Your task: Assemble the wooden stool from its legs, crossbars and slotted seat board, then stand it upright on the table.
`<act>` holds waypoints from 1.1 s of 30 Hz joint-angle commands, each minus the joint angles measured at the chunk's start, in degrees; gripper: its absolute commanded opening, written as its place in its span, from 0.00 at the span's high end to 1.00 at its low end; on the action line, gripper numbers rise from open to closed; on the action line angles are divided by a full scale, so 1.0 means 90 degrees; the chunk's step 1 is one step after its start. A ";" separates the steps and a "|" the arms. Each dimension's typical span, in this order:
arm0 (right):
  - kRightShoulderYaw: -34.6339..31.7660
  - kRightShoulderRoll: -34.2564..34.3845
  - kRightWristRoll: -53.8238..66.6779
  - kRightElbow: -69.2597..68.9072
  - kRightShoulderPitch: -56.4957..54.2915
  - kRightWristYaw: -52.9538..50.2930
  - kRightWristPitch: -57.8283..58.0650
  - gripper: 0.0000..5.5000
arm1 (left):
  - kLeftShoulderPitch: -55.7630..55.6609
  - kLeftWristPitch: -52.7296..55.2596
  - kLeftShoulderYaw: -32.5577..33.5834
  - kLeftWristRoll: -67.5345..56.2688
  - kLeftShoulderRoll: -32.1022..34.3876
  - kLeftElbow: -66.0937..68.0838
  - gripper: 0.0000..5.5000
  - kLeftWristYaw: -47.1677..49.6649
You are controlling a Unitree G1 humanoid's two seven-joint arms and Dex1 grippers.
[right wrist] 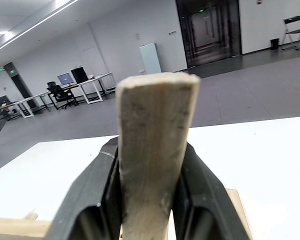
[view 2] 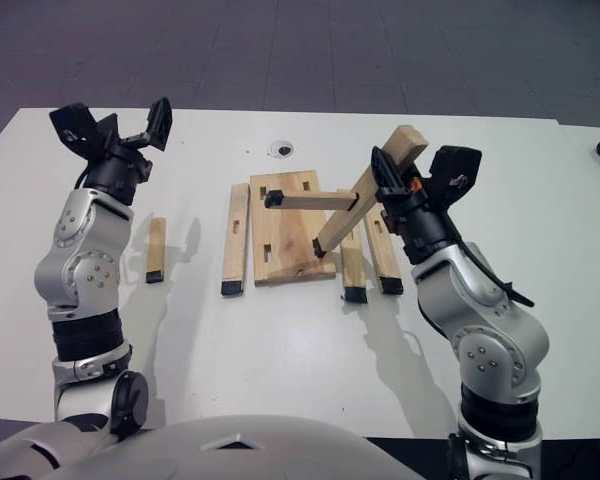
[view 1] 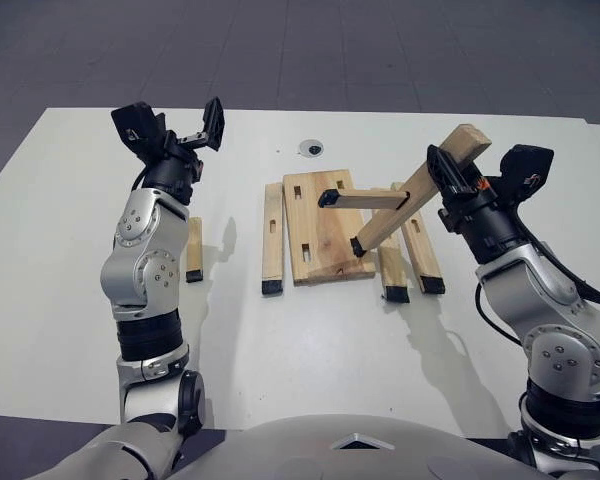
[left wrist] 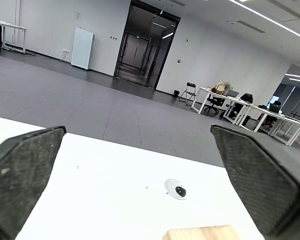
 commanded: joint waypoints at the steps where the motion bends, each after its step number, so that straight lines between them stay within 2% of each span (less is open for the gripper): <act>1: 0.0458 -0.0608 -0.0902 0.1362 0.1438 0.0433 0.0846 0.81 | 0.0141 0.0131 -0.0102 0.0178 -0.0136 -0.0156 0.02 0.0197; 6: 0.0580 -0.0704 -0.1300 0.2194 0.1775 0.0978 0.0400 0.81 | 0.0289 0.0102 -0.0320 0.0203 -0.0403 -0.0233 0.02 0.0331; 11: -0.0126 -0.0364 -0.0452 0.2186 0.1589 0.1131 0.0033 0.81 | 0.0386 0.0070 -0.0386 0.0211 -0.0736 -0.0267 0.02 0.0483; 16: -0.0790 -0.0360 0.0550 0.1876 0.1294 0.1267 -0.0147 0.80 | 0.0446 0.0001 -0.0336 0.0116 -0.1060 -0.0319 0.02 0.0607; 27: -0.1673 0.0121 0.2908 0.1997 0.0641 0.0286 -0.0156 0.80 | 0.0297 -0.0164 -0.0129 0.0055 -0.1415 -0.0207 0.02 0.0738; 33: -0.1656 0.0269 0.3020 0.2070 0.0395 -0.0033 -0.0207 0.81 | 0.0220 -0.0246 -0.0082 0.0105 -0.1507 -0.0123 0.02 0.0748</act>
